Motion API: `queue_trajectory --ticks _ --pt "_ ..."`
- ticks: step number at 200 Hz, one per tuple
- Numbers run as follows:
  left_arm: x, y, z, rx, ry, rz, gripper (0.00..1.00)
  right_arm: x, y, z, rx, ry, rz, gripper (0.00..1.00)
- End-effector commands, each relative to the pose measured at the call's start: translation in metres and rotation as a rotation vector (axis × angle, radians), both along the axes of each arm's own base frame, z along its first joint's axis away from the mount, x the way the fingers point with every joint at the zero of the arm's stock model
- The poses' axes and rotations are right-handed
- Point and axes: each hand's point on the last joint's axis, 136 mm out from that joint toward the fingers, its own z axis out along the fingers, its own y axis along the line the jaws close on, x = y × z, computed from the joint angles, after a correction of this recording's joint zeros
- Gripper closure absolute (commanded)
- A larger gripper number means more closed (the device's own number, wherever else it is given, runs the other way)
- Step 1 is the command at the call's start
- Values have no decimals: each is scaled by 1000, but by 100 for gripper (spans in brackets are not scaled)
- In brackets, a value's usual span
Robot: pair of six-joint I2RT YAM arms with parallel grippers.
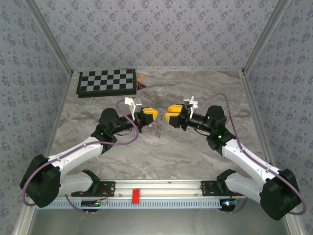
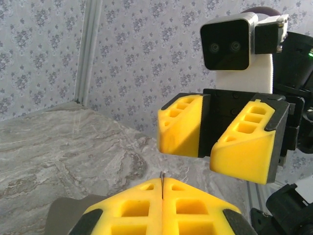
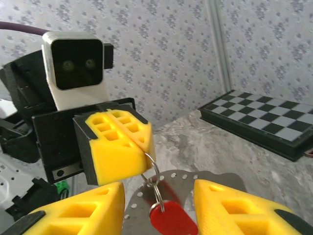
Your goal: Put the keys on the keyring
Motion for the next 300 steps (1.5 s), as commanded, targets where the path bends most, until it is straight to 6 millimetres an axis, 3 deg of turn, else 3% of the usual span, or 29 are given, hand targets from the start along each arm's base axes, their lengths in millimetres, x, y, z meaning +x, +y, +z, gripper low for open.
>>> queue_trajectory --ticks 1,119,178,211,252,300 --pt "-5 1 44 -90 -89 -28 100 -6 7 22 46 -51 68 59" --pt "-6 1 44 -92 -87 -34 100 -1 24 18 59 -15 154 70" --pt "-8 2 43 -93 -89 -34 100 0 31 13 47 3 177 82" --pt "-7 2 42 -89 -84 -31 100 1 33 12 45 9 175 100" --pt "-4 3 38 -68 -67 -12 100 1 32 9 26 9 167 100" --pt "-1 3 29 2 -40 -6 83 4 28 2 -38 7 126 100"
